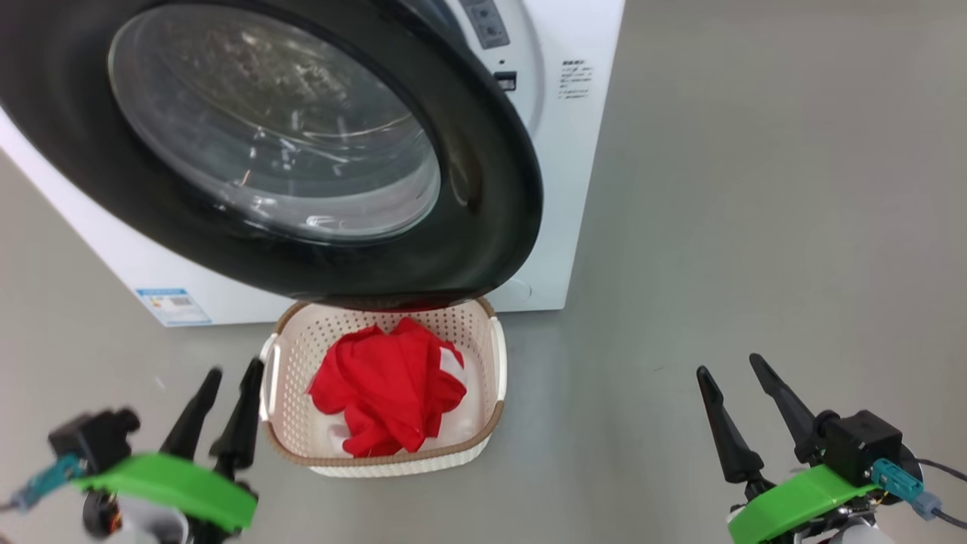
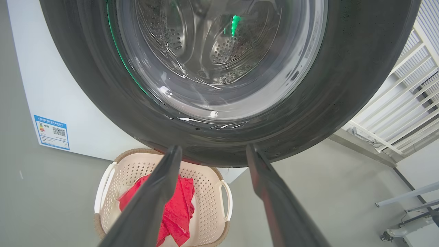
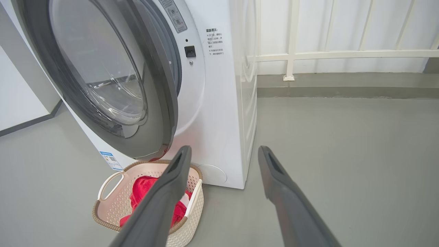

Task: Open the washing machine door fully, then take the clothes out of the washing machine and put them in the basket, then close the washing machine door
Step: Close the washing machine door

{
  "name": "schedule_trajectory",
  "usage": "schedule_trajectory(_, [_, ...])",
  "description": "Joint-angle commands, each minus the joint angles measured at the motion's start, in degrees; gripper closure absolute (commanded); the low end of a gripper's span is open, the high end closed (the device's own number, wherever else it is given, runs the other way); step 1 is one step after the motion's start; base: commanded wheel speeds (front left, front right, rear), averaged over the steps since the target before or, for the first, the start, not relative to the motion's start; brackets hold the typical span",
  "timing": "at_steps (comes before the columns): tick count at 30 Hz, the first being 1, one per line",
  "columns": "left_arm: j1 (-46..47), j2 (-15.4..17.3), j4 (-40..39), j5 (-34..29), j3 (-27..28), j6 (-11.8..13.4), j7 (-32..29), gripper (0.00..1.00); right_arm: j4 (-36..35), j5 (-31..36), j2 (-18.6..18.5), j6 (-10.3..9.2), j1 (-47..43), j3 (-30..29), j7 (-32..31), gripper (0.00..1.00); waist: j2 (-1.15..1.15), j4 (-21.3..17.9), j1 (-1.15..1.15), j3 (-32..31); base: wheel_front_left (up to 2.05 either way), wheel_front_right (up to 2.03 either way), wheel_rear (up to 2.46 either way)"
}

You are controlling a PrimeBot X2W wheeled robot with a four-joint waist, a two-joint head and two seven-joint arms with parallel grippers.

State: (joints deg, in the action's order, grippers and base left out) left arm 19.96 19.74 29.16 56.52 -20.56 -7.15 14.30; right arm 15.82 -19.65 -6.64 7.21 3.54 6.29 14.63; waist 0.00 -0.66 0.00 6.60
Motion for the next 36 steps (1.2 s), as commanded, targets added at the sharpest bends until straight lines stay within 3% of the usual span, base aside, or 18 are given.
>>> schedule_trajectory(1, [-0.5, 1.4, -1.7, -1.5, 3.5, -0.3, 0.7, 0.0, -1.4, -0.2, -0.6, 0.28, 0.0, 0.9, 0.4, 0.0, 0.0, -0.8, 0.0, -0.7, 0.0, 0.0, 0.0])
schedule_trajectory(21, [-19.1, -6.8, -12.7, -25.9, 24.4, -0.3, 0.7, 0.0, -2.0, -0.5, -1.4, 0.28, -4.2, -0.8, 0.4, 0.0, 0.0, -3.6, 0.0, -3.7, 0.0, 0.0, 0.0])
schedule_trajectory(36, [-23.9, -11.1, -17.4, -35.3, 29.0, -0.3, 0.7, 0.0, -2.6, -0.3, -1.1, 0.28, -6.2, -2.6, 0.4, 0.0, 0.0, -3.9, 0.0, -4.1, 0.0, 0.0, 0.0])
